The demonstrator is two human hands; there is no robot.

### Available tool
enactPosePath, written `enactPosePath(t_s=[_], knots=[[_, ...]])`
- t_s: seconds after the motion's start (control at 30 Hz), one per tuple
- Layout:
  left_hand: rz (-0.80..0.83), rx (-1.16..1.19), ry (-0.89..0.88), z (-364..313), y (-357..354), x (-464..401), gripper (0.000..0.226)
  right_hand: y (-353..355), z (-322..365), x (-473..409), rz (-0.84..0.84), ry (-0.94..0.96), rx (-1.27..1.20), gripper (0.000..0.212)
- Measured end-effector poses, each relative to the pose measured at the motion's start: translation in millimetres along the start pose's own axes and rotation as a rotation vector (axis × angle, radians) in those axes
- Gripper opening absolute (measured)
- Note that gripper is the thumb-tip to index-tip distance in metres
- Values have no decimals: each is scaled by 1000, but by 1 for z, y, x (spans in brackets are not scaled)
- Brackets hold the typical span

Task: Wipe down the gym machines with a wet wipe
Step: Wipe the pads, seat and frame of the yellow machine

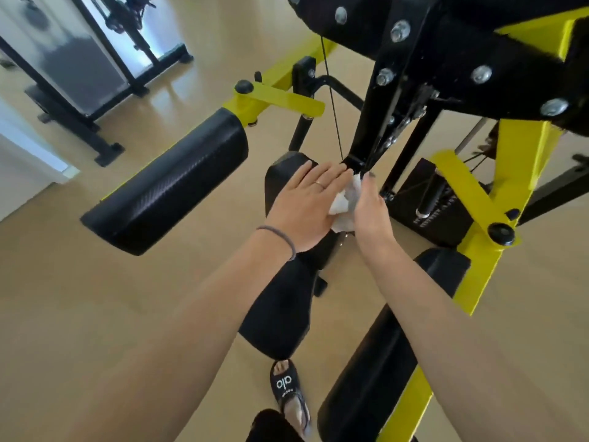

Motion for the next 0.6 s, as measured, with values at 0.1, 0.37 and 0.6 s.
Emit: enactPosePath(t_s=[0.1, 0.37, 0.6], knots=[[43, 70, 219, 46, 7, -11, 51, -2, -2, -1, -9, 63, 81, 60], [136, -88, -37, -5, 6, -20, 67, -21, -12, -3, 7, 103, -113, 33], [54, 349, 544, 69, 15, -29, 42, -13, -15, -2, 37, 95, -166, 44]])
Point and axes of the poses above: each hand's wrist, its own x-axis away from the middle knuckle, its own y-axis out of the back of the hand, z = x × y, the point moved 2 cm from there along -x, towards the middle knuckle, and after that the axes turned 12 degrees about -y, right-handed, at the moved point
